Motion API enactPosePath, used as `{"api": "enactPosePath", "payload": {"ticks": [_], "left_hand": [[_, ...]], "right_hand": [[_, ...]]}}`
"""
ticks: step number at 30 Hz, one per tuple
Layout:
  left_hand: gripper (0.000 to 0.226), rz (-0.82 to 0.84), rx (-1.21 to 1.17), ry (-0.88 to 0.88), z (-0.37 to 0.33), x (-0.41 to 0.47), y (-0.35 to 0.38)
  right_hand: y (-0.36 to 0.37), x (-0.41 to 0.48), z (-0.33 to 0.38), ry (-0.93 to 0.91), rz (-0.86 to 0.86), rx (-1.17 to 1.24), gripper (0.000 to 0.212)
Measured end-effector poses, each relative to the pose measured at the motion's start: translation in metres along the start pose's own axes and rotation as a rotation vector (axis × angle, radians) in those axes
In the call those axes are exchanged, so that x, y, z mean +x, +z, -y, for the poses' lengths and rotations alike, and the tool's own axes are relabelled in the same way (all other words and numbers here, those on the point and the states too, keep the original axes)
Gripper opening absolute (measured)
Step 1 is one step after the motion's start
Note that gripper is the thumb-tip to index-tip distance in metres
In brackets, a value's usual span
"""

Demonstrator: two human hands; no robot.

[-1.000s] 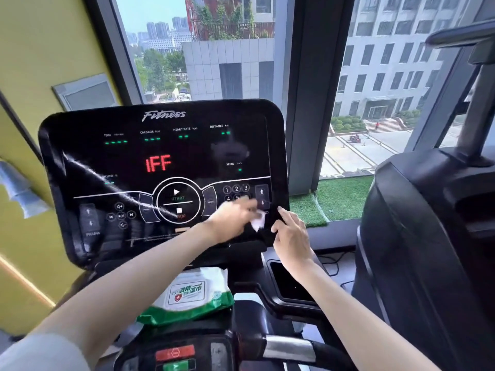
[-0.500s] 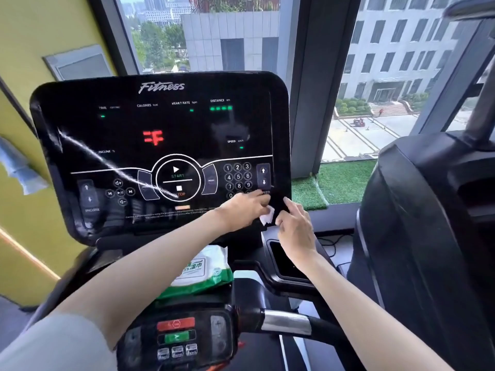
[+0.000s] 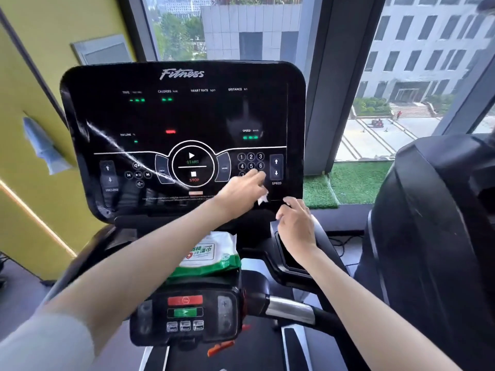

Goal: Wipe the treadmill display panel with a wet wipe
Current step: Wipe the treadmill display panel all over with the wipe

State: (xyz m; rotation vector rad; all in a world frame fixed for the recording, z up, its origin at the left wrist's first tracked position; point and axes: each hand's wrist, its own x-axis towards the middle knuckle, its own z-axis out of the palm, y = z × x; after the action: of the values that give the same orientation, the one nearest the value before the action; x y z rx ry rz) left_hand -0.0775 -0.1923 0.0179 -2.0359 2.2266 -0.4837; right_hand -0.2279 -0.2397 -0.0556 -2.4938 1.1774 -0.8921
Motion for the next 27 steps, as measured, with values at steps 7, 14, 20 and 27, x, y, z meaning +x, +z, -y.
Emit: {"api": "enactPosePath", "payload": {"ticks": [7,14,20,27], "left_hand": [[0.036,-0.091,-0.092,0.088,0.015,-0.011,0.031],[0.045,-0.068,-0.026,-0.017,0.094,-0.092,0.045],[0.015,0.103,0.216,-0.304,0.152,-0.169,0.036],[0.034,-0.194,-0.219,-1.212,0.168,-0.237,0.057]], "right_hand": [[0.005,-0.002,0.009,-0.047,-0.052,0.025,0.034],[0.025,-0.004,0.055,-0.191,-0.014,0.069,0.044],[0.054,-0.006,0.099,-0.292,0.057,0.081,0.04],[0.086,-0.012,0.157,-0.369,0.168,0.048,0.039]]}}
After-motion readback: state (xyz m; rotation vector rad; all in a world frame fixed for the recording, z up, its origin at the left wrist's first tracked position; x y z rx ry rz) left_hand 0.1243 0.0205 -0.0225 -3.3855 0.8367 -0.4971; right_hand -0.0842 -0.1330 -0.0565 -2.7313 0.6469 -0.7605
